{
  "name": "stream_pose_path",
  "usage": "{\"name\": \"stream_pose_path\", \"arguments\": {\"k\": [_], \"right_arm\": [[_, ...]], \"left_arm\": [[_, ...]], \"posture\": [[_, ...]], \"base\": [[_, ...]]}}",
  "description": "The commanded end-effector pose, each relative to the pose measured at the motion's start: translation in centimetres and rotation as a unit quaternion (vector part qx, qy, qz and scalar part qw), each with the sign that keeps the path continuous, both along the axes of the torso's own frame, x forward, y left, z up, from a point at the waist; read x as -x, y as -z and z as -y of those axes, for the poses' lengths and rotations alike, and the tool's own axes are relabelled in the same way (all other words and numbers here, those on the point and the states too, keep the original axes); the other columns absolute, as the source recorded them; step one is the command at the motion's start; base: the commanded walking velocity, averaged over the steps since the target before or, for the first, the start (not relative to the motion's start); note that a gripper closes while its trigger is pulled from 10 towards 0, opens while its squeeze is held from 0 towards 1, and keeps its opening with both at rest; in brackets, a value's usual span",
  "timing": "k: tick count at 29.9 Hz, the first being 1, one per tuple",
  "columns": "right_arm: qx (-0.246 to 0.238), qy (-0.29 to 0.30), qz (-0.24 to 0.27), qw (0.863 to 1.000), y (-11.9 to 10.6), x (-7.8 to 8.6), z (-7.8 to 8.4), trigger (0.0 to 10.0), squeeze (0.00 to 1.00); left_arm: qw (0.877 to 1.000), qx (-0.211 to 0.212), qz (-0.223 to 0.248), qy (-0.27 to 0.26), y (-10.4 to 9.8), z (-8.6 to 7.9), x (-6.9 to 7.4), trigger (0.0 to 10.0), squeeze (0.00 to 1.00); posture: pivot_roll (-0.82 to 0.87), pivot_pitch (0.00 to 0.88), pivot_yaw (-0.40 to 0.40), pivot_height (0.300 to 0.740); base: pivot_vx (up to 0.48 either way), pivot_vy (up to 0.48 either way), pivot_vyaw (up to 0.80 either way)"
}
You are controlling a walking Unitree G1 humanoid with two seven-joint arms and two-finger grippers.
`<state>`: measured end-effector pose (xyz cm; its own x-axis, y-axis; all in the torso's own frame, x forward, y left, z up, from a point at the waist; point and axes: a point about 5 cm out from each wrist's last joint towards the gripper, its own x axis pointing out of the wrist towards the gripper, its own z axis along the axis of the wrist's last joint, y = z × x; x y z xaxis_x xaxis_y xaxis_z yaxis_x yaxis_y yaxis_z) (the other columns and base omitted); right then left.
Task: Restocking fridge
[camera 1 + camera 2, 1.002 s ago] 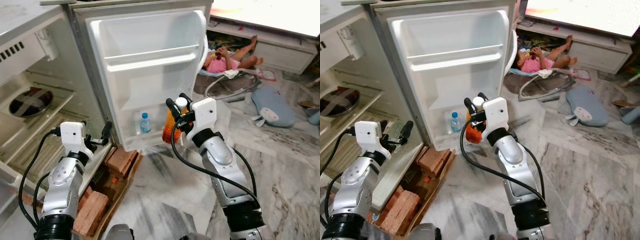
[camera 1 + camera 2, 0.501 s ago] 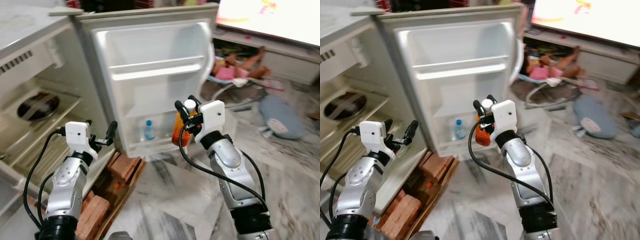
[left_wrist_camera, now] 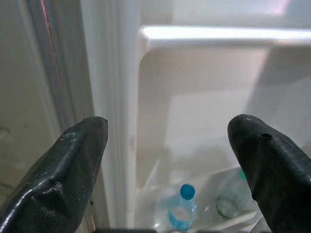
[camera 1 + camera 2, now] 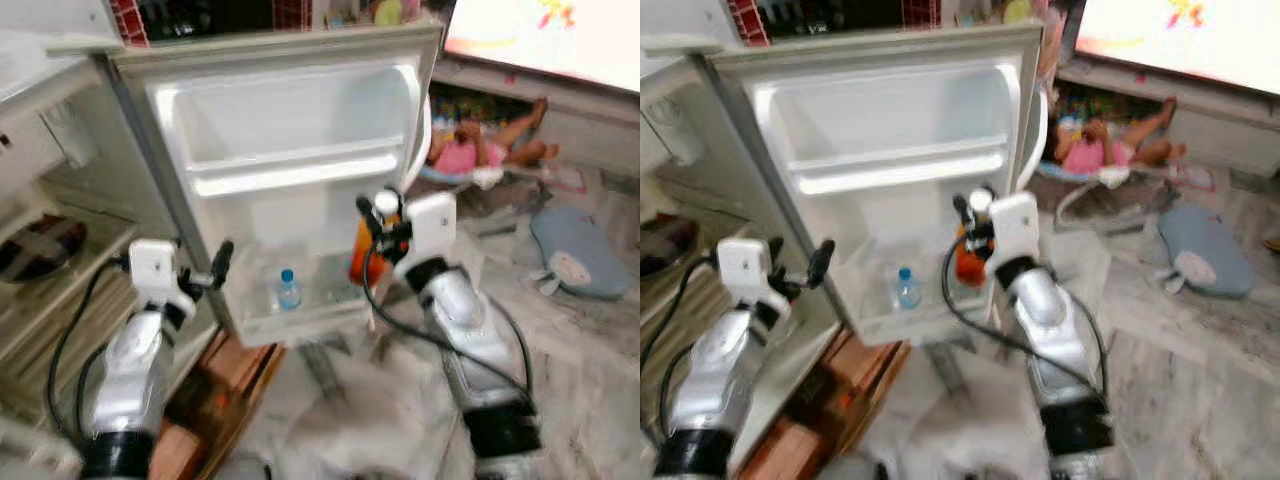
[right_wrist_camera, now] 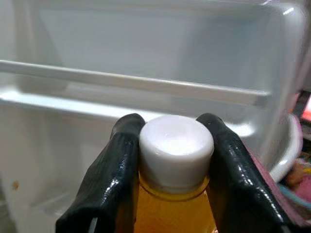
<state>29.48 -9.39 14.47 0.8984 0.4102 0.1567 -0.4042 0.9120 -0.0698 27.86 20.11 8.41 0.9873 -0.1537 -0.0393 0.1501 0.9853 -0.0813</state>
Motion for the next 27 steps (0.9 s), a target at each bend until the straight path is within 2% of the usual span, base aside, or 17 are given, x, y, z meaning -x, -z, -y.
{"name": "stream_pose_path", "arguments": {"k": [1, 9, 13, 27], "right_arm": [[0.001, -0.004, 0.015, 1.0, -0.59, 0.07, 0.01, 10.0, 0.0], [-0.004, -0.012, 0.01, 1.0, -0.47, 0.14, -0.02, 10.0, 0.0], [-0.006, -0.015, 0.006, 1.0, -0.31, 0.21, -0.14, 10.0, 0.0], [-0.006, -0.015, 0.004, 1.0, -0.15, 0.26, -0.05, 10.0, 0.0]], "left_arm": [[1.0, -0.001, -0.002, -0.001, -0.01, -0.02, 0.02, 10.0, 0.0], [1.0, 0.0, -0.009, -0.006, 0.11, -0.1, 0.06, 10.0, 0.0], [1.0, -0.012, -0.022, -0.015, 0.52, -0.22, 0.08, 10.0, 0.0], [1.0, -0.016, -0.02, -0.017, 0.44, -0.25, -0.01, 10.0, 0.0]], "posture": [[0.09, 0.017, -0.013, 0.74], [0.09, 0.019, -0.013, 0.74], [0.09, 0.02, -0.013, 0.74], [0.09, 0.021, -0.011, 0.74]], "base": [[0.0, 0.0, 0.0], [0.0, 0.0, 0.0], [0.0, 0.0, 0.0], [0.0, 0.0, 0.0]]}}
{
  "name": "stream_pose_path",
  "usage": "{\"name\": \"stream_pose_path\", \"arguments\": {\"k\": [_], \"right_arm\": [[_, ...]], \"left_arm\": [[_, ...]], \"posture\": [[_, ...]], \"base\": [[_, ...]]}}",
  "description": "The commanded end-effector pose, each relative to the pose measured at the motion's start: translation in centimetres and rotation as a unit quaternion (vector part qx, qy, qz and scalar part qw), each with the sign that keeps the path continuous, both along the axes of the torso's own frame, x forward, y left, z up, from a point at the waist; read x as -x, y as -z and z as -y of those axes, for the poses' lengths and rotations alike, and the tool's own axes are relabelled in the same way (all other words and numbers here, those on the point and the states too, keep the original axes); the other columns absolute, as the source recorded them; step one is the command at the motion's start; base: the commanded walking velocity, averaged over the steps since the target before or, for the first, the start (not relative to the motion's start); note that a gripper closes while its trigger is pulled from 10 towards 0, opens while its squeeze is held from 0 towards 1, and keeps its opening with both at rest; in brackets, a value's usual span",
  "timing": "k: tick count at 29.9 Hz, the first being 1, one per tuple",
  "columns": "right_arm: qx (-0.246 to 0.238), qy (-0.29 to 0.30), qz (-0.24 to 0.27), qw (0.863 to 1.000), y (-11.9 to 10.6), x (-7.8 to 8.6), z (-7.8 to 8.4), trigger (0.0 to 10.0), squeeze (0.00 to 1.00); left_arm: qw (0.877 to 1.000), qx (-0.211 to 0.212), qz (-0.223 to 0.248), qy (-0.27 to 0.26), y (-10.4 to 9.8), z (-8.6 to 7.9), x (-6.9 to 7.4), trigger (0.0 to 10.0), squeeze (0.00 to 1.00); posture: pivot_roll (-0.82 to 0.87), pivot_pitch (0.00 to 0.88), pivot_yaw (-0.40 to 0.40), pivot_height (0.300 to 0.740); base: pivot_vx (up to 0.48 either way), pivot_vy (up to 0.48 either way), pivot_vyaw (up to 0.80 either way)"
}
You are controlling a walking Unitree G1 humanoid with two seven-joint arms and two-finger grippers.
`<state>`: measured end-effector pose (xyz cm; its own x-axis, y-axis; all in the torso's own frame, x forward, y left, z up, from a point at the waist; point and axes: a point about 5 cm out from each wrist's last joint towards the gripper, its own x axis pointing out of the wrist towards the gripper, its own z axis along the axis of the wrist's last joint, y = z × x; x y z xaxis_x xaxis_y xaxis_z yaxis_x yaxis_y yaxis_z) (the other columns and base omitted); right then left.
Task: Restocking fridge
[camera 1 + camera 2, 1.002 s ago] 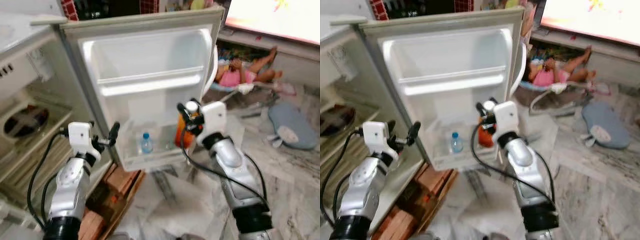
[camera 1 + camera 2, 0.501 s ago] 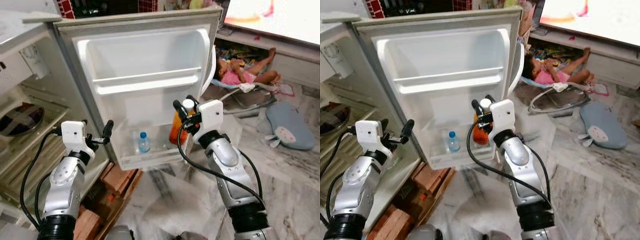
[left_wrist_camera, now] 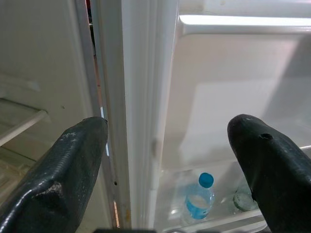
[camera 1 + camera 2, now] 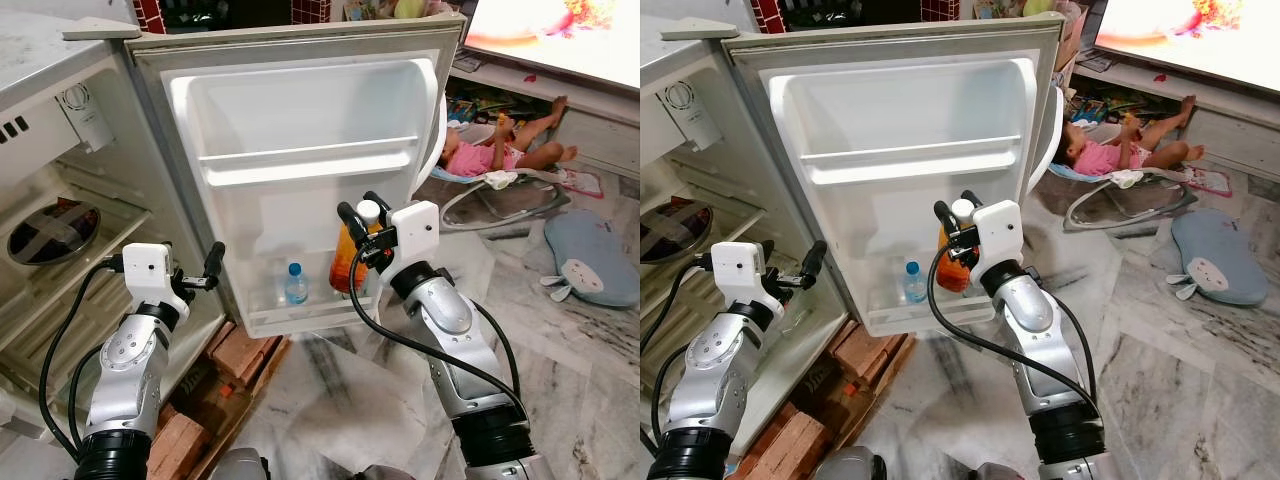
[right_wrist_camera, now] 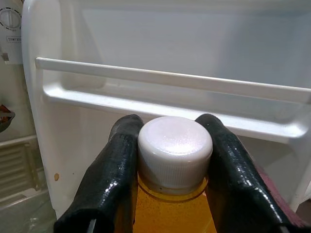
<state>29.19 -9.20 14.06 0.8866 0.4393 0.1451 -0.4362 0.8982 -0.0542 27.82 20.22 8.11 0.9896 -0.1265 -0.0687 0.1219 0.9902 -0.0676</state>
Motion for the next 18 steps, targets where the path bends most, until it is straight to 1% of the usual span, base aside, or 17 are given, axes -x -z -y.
{"name": "stream_pose_path", "arguments": {"k": [1, 4, 15, 18], "right_arm": [[-0.002, 0.002, 0.013, 1.0, -0.55, -0.03, 0.13, 10.0, 0.0], [-0.001, 0.002, 0.012, 1.0, -0.52, -0.03, 0.13, 10.0, 0.0], [0.002, 0.001, 0.009, 1.0, -0.41, -0.05, 0.1, 10.0, 0.0], [0.003, 0.0, 0.009, 1.0, -0.37, -0.06, 0.14, 10.0, 0.0]], "left_arm": [[1.0, -0.006, -0.005, -0.004, 0.13, -0.13, -0.06, 10.0, 0.0], [1.0, -0.006, -0.002, -0.002, 0.07, -0.11, -0.08, 10.0, 0.0], [1.0, -0.006, 0.002, 0.001, -0.02, -0.12, -0.05, 10.0, 0.0], [1.0, -0.002, -0.006, -0.002, 0.11, -0.09, -0.02, 10.0, 0.0]], "posture": [[0.09, 0.021, -0.011, 0.74], [0.09, 0.021, -0.011, 0.74], [0.09, 0.023, -0.012, 0.74], [0.09, 0.024, -0.013, 0.74]], "base": [[0.0, 0.0, 0.0], [0.0, 0.0, 0.0], [0.353, 0.0, 0.0], [0.334, 0.341, 0.0]]}}
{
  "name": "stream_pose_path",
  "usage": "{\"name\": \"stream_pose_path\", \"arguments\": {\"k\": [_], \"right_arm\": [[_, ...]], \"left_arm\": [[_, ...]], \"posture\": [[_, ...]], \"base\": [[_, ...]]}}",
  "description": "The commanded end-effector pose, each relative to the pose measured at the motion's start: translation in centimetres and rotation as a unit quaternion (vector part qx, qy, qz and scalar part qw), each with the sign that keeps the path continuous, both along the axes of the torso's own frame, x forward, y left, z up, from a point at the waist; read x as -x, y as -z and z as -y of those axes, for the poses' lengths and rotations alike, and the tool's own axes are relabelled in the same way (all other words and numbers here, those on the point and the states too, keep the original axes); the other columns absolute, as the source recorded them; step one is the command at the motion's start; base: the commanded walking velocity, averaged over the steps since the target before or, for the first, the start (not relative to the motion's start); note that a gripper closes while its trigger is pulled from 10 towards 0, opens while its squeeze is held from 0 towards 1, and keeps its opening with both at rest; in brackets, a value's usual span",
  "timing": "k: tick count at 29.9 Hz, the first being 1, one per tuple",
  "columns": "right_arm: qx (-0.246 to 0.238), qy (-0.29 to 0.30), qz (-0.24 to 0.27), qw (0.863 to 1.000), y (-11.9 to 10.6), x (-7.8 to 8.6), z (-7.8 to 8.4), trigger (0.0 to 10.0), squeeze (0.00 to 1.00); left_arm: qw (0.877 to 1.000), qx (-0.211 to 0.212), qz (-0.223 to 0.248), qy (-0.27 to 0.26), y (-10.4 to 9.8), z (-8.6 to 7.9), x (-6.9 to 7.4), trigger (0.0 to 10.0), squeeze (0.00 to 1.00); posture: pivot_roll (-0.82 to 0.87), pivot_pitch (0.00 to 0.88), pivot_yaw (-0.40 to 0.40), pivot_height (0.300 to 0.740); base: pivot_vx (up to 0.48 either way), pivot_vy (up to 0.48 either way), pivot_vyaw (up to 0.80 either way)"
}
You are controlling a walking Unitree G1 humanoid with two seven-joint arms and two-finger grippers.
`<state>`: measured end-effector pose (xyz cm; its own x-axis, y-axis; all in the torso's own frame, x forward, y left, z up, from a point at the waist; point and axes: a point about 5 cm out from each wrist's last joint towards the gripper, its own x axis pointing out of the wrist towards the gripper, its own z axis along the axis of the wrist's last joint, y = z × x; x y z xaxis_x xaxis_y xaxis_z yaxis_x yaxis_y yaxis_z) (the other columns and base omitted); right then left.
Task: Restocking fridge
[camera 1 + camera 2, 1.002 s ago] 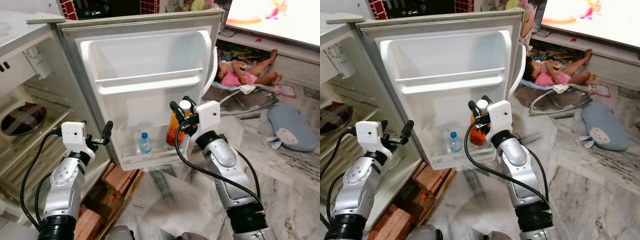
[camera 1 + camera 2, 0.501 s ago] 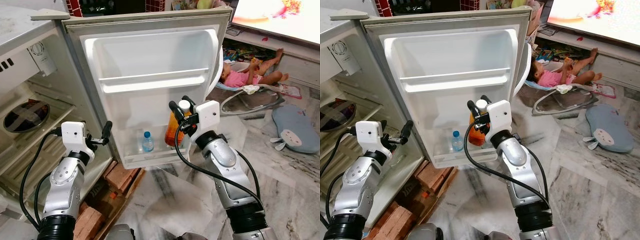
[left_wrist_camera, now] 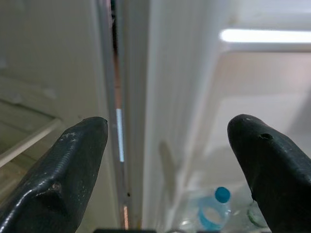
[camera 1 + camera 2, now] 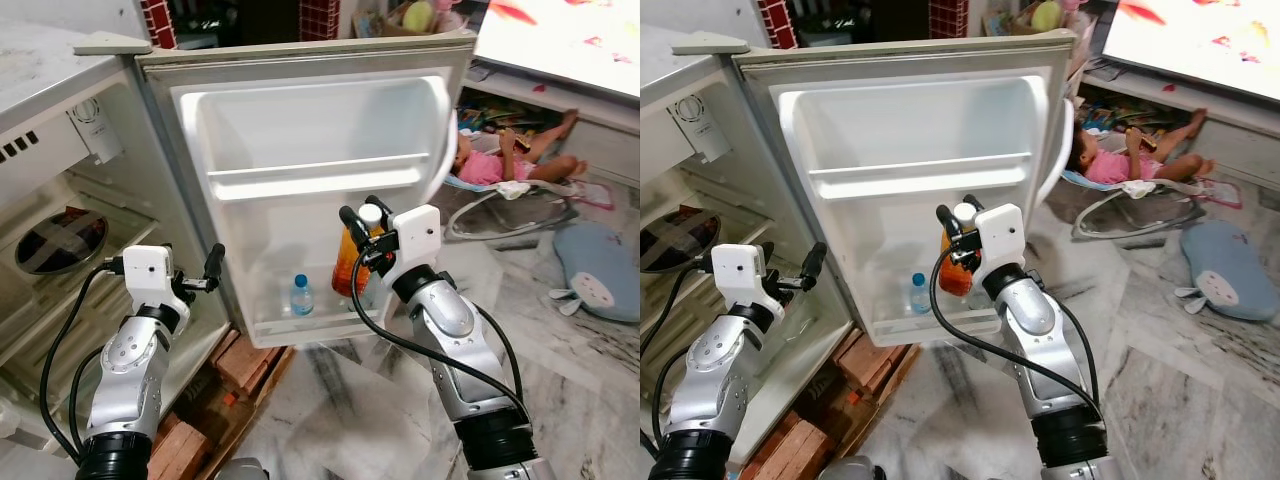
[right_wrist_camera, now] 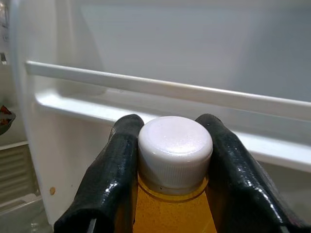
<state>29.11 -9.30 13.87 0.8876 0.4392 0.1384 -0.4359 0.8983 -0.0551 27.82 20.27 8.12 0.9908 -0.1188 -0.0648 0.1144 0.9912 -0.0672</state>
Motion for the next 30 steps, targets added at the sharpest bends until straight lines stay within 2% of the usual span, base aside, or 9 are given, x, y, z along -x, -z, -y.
{"name": "stream_pose_path", "arguments": {"k": [1, 6, 12, 16, 17, 19, 22, 30], "right_arm": [[0.001, 0.0, 0.011, 1.0, -0.5, -0.1, 0.1, 10.0, 0.0], [0.009, 0.008, 0.002, 1.0, 0.2, 0.2, 0.7, 10.0, 0.0], [0.018, 0.042, -0.011, 0.999, 1.2, 1.2, 2.6, 10.0, 0.0], [0.03, 0.082, -0.016, 0.996, 1.9, 2.3, 4.4, 10.0, 0.0], [0.03, 0.082, -0.016, 0.996, 1.9, 2.3, 4.4, 10.0, 0.0], [0.031, 0.092, -0.019, 0.995, 2.1, 2.7, 4.9, 10.0, 0.0], [0.036, 0.11, -0.025, 0.993, 2.5, 3.0, 5.7, 10.0, 0.0], [0.031, 0.141, -0.039, 0.989, 3.0, 3.7, 6.8, 10.0, 0.0]], "left_arm": [[1.0, 0.0, -0.008, 0.001, 0.1, 0.0, 0.0, 10.0, 0.0], [1.0, -0.003, -0.005, 0.002, 0.2, -0.1, 0.3, 10.0, 0.0], [1.0, -0.01, -0.018, 0.009, 0.7, 0.0, 2.4, 10.0, 0.0], [0.998, -0.015, -0.05, -0.018, 1.7, -0.7, 4.3, 10.0, 0.0], [0.998, -0.015, -0.05, -0.018, 1.7, -0.7, 4.3, 10.0, 0.0], [0.996, -0.034, -0.073, -0.028, 2.2, -1.4, 5.2, 10.0, 0.0], [0.997, -0.043, -0.066, -0.016, 1.9, -1.7, 5.9, 10.0, 0.0], [0.996, -0.077, -0.049, -0.017, 0.8, -1.9, 6.1, 10.0, 0.0]], "posture": [[0.09, 0.024, -0.014, 0.74], [0.09, 0.025, -0.016, 0.74], [0.09, 0.027, -0.016, 0.74], [0.09, 0.035, -0.018, 0.74], [0.09, 0.035, -0.018, 0.74], [0.09, 0.04, -0.02, 0.74], [0.1, 0.043, -0.021, 0.74], [0.1, 0.05, -0.017, 0.74]], "base": [[0.319, 0.356, 0.0], [0.183, 0.289, 0.0], [0.0, 0.0, 0.0], [0.0, 0.0, 0.0], [0.0, 0.0, 0.0], [0.0, 0.0, 0.0], [0.0, 0.0, 0.0], [0.0, 0.0, 0.0]]}}
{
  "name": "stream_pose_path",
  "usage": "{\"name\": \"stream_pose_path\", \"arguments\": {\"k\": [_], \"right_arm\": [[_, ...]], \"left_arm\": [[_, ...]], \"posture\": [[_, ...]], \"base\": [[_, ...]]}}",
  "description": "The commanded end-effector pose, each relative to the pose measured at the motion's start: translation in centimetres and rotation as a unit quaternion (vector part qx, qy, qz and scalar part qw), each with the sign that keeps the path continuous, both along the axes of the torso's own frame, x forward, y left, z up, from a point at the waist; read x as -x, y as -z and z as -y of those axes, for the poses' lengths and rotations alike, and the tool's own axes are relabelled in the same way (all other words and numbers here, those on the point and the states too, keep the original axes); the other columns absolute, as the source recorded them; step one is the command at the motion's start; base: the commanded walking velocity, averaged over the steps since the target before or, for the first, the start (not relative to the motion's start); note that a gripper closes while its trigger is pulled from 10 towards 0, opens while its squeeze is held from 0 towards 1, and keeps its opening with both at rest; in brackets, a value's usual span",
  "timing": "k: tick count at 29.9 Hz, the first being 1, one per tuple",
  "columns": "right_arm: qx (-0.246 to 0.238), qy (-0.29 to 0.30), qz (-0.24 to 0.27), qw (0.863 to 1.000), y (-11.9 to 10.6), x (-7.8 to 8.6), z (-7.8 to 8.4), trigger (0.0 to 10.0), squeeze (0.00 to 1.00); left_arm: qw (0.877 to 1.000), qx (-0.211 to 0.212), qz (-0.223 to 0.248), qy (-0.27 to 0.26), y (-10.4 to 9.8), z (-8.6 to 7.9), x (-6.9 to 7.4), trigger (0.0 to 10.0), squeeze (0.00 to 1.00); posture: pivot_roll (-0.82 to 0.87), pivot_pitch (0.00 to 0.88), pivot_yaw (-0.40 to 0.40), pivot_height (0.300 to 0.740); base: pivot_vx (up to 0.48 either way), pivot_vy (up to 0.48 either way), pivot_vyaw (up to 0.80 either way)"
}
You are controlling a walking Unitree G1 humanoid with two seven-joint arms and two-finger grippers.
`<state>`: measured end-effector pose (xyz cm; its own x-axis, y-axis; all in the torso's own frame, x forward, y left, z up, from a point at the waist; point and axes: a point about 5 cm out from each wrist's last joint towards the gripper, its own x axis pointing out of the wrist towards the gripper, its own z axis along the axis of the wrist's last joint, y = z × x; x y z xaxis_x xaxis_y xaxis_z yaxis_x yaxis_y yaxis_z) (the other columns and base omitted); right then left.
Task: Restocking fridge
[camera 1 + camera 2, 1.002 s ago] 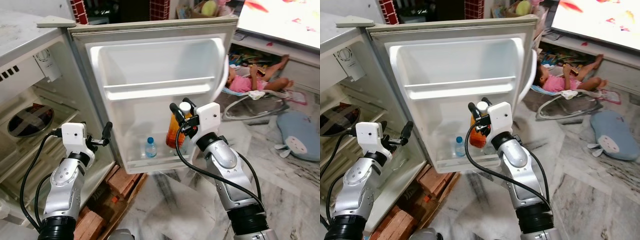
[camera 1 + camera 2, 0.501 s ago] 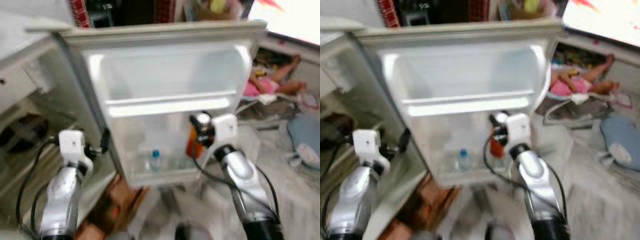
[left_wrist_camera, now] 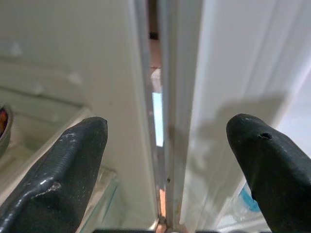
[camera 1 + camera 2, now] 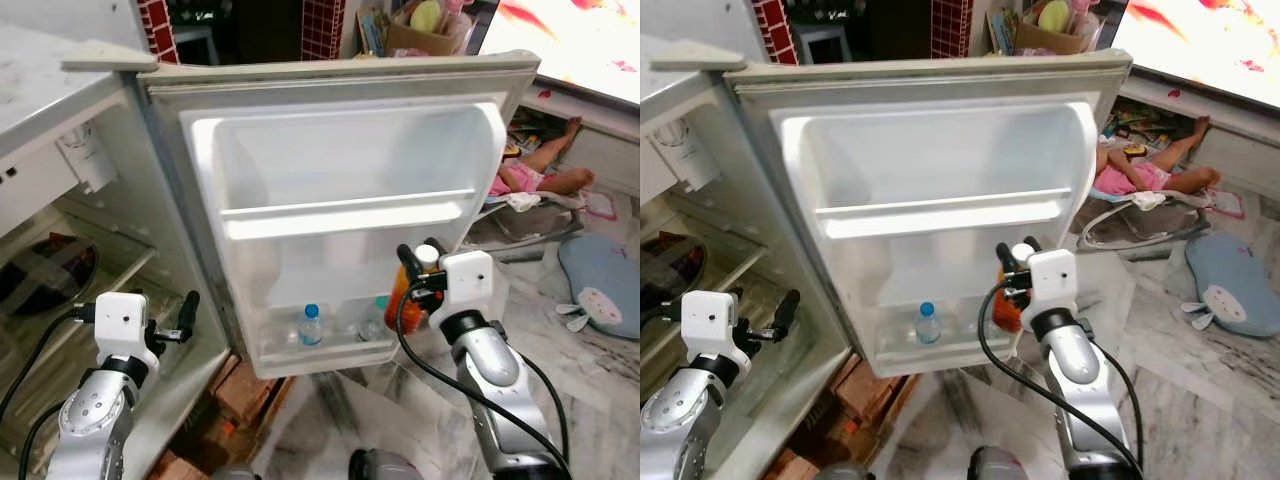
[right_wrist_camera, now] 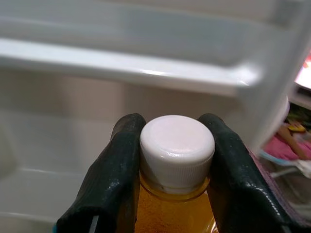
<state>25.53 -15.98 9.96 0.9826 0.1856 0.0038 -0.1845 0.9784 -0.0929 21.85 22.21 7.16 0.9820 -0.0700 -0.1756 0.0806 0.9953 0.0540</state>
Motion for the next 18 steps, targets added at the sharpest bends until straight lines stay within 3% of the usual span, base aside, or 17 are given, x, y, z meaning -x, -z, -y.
{"name": "stream_pose_path", "arguments": {"k": [1, 6, 12, 18], "right_arm": [[-0.015, 0.004, 0.011, 1.0, -0.8, 0.3, 0.2, 10.0, 0.0], [-0.036, -0.017, -0.021, 0.999, 0.3, 0.9, -0.5, 10.0, 0.0], [-0.058, -0.062, -0.029, 0.996, 0.3, 0.9, -1.9, 10.0, 0.0], [-0.063, -0.074, -0.033, 0.995, 0.2, 0.7, -2.1, 10.0, 0.0]], "left_arm": [[1.0, -0.009, -0.004, -0.001, -0.2, 0.2, 0.5, 10.0, 0.0], [1.0, -0.01, -0.009, 0.011, -0.1, 0.2, 1.3, 10.0, 0.0], [0.996, -0.077, -0.032, 0.02, 0.1, -0.5, 1.4, 10.0, 0.0], [0.997, -0.073, -0.031, 0.021, -0.1, -1.2, 0.9, 10.0, 0.0]], "posture": [[0.1, 0.05, -0.017, 0.74], [0.11, 0.062, -0.017, 0.74], [0.11, 0.066, -0.017, 0.74], [0.11, 0.07, -0.02, 0.74]], "base": [[0.0, 0.0, 0.0], [0.0, 0.0, 0.0], [0.0, 0.0, 0.0], [0.0, 0.0, 0.0]]}}
